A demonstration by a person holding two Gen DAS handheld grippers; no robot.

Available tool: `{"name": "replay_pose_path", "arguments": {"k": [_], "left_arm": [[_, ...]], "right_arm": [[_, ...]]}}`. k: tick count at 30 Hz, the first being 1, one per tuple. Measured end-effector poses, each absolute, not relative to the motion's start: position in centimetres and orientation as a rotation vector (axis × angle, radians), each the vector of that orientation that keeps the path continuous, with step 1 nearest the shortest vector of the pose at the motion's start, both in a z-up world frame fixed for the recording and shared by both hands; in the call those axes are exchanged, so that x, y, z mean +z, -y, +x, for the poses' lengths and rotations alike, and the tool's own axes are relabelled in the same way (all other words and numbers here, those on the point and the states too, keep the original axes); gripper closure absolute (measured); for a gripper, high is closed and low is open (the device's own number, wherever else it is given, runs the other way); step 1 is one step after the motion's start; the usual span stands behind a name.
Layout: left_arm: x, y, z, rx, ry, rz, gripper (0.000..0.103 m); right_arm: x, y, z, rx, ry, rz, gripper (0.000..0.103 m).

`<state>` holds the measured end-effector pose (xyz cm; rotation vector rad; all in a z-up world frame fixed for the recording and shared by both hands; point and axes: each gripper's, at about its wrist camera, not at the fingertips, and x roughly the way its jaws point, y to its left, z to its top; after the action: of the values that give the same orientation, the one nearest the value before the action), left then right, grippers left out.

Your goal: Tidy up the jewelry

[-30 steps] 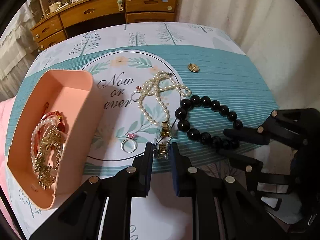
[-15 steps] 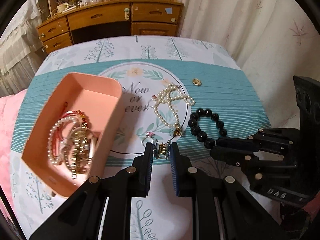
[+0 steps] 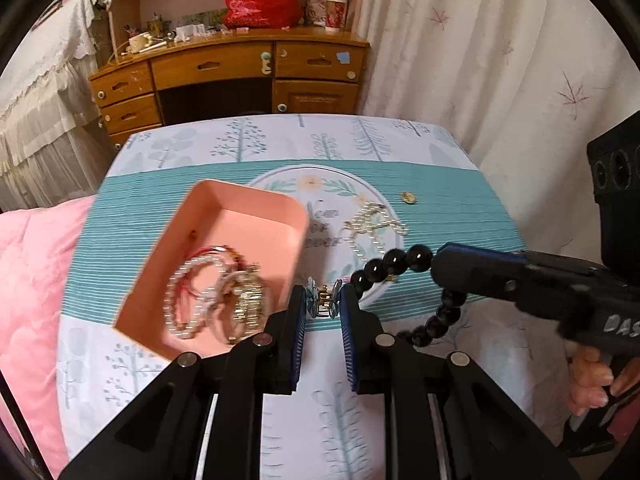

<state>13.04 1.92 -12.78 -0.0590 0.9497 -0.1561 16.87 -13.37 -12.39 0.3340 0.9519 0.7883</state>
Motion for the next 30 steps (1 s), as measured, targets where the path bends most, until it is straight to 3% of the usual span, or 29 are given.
{"name": "replay_pose_path", "arguments": {"k": [11, 26, 30], "left_arm": [[-13.3, -8.8, 12.6, -0.077, -0.919, -0.1, 0.088], [-15.0, -14.0, 13.0, -0.066, -0.978, -0.118, 0.088], [-15.4, -14.8, 13.3, -0.078, -0.999, -0.139, 0.075]], "right_arm": [[-10.6, 7.4, 16.9, 0.828, -0.872, 0.401, 0.088], [-12.6, 1.1, 17.9, 0.825, -0.892, 0.418, 0.088], [-13.3, 0.5, 18.6, 0.79, -0.937, 0.425, 0.087]]}}
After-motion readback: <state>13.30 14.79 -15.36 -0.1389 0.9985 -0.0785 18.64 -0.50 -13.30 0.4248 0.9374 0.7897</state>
